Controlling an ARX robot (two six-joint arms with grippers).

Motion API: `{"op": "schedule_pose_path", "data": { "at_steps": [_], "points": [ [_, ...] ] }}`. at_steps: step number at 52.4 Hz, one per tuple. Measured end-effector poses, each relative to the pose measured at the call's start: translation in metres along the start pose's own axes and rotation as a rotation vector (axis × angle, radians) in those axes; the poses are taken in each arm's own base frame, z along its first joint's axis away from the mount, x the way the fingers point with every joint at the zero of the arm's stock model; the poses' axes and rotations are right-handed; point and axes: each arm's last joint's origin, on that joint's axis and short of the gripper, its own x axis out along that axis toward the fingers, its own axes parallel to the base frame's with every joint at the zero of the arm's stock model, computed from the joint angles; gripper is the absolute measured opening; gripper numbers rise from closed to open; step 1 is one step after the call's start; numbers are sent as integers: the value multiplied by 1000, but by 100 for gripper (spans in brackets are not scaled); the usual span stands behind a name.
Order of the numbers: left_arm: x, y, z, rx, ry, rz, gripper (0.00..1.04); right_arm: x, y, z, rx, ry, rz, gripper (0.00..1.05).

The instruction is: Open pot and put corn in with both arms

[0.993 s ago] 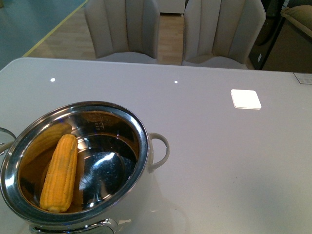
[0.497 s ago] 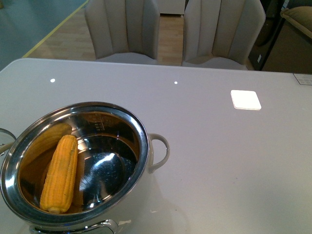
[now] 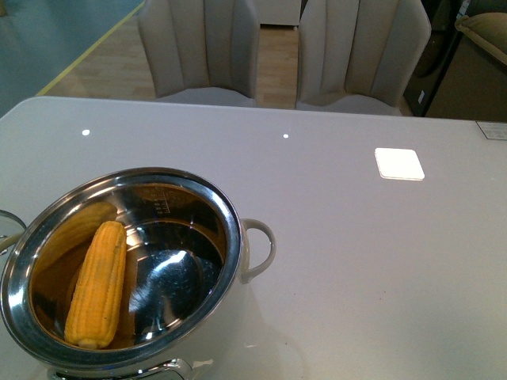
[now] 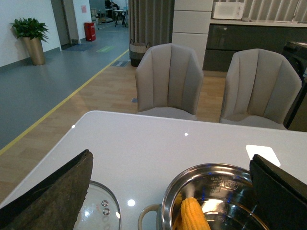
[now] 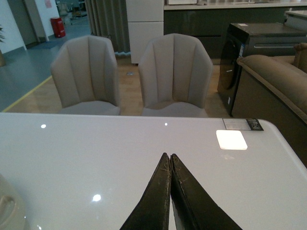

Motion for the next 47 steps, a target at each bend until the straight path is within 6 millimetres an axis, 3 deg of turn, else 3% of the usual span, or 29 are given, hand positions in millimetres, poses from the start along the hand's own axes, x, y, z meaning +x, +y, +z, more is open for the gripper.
{"op": "schedule_pose_path", "data": {
  "at_steps": [33,47],
  "points": [
    [0,0,0,0,0,0,98,-15,0,-3,0,7,0,2],
    [0,0,0,0,0,0,98,-15,0,-3,-2,6,0,45]
  ]
}}
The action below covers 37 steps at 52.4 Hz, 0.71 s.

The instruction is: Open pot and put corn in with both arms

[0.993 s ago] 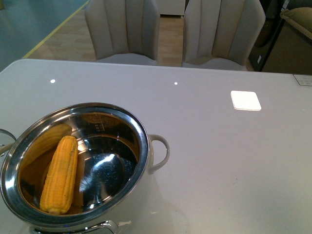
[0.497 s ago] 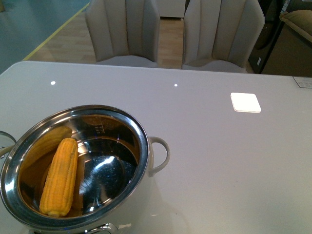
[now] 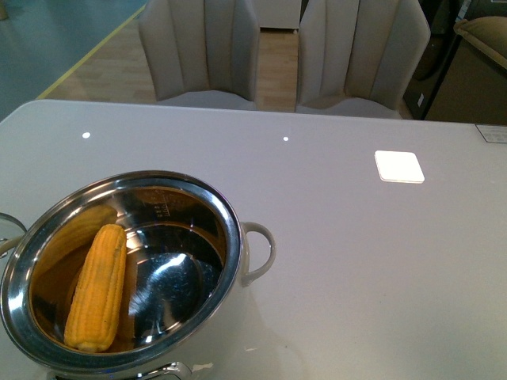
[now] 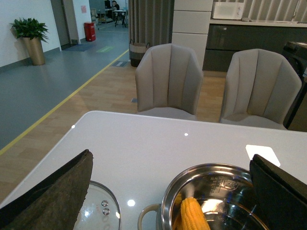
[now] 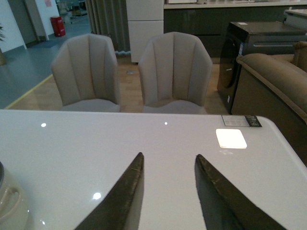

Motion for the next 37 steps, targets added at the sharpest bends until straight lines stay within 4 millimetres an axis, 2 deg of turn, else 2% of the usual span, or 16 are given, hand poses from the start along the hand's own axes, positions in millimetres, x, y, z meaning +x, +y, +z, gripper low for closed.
{"op": "schedule_pose_path", "data": {
  "at_steps": [5,9,17,37],
  "points": [
    [0,0,0,0,0,0,98,0,0,0,0,0,0,59],
    [0,0,0,0,0,0,98,0,0,0,0,0,0,75],
    [0,0,0,0,0,0,98,0,0,0,0,0,0,96],
    [0,0,0,0,0,0,98,0,0,0,0,0,0,96]
  ]
}}
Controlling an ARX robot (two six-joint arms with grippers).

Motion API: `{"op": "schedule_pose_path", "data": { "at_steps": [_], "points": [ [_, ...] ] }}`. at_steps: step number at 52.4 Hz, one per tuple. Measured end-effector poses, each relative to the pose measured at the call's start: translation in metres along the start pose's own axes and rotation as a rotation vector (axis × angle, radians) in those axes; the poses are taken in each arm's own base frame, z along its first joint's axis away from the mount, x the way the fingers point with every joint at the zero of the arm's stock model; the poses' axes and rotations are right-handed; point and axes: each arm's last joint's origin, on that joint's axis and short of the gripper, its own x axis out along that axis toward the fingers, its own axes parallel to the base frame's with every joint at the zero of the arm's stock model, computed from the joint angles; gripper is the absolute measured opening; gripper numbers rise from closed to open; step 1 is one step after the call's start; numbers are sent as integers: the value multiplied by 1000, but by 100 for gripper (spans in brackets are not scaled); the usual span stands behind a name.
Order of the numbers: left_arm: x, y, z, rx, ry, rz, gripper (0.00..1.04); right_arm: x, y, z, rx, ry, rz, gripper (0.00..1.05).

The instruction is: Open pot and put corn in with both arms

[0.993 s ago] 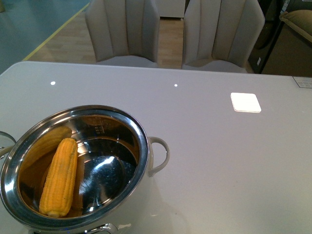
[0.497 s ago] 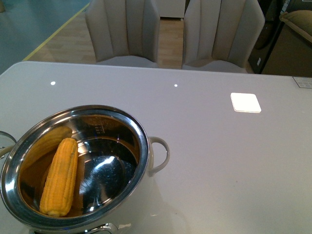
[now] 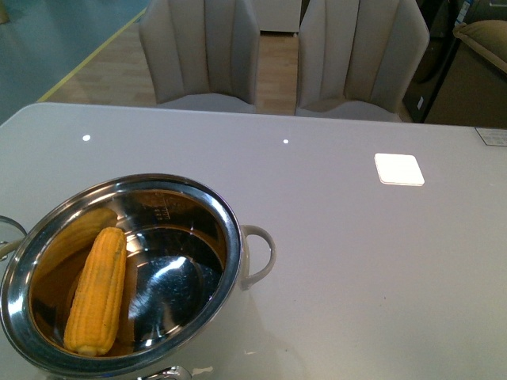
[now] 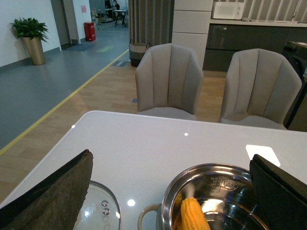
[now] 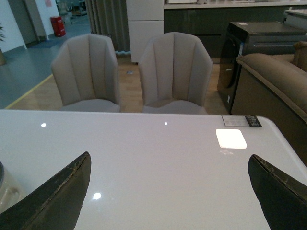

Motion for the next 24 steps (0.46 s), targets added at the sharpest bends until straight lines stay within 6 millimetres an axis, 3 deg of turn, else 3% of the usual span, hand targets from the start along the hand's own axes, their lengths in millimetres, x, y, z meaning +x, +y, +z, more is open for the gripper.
{"op": "schedule_pose_path", "data": {
  "at_steps": [24],
  "points": [
    [0,0,0,0,0,0,98,0,0,0,0,0,0,96]
  ]
}}
